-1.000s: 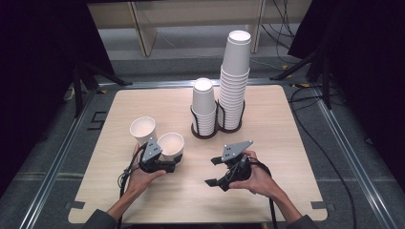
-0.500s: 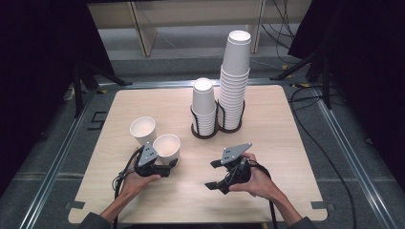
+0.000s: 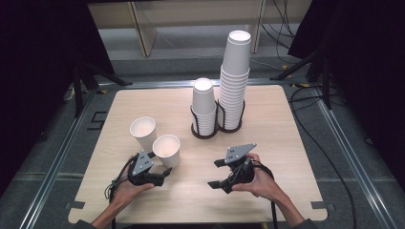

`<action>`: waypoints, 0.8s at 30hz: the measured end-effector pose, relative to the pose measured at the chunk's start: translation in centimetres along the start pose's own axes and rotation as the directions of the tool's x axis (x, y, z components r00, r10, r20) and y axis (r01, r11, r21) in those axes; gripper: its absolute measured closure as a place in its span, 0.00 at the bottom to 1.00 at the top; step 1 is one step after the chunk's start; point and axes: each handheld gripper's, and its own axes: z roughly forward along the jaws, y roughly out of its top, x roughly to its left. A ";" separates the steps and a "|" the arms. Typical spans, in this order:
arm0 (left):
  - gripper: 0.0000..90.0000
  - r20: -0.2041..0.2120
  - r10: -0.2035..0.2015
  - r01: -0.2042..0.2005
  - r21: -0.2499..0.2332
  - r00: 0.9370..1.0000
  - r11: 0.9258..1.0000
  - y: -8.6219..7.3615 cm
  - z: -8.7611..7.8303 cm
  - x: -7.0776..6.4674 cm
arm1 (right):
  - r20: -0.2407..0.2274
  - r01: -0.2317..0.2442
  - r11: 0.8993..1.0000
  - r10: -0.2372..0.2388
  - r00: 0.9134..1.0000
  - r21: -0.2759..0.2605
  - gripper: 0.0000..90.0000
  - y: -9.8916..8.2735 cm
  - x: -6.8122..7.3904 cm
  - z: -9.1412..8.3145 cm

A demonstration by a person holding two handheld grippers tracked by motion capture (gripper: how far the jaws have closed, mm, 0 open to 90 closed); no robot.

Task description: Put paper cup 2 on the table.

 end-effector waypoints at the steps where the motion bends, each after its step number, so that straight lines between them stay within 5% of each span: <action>1: 0.16 -0.004 -0.004 0.004 -0.005 1.000 1.000 0.0 -0.2 -0.2 | 0.006 -0.007 1.000 0.007 1.000 -0.006 0.21 -0.1 0.0 -0.1; 15: 0.16 0.027 -0.045 0.047 -0.056 0.999 0.997 0.0 -5.2 -2.5 | 0.100 -0.071 0.997 0.071 0.992 -0.004 0.21 -1.8 -0.6 -1.5; 24: 0.16 0.020 -0.046 0.047 -0.044 0.999 0.998 0.0 -6.9 -3.3 | 0.201 -0.118 0.993 0.114 0.973 0.008 0.20 -4.0 -0.2 -3.4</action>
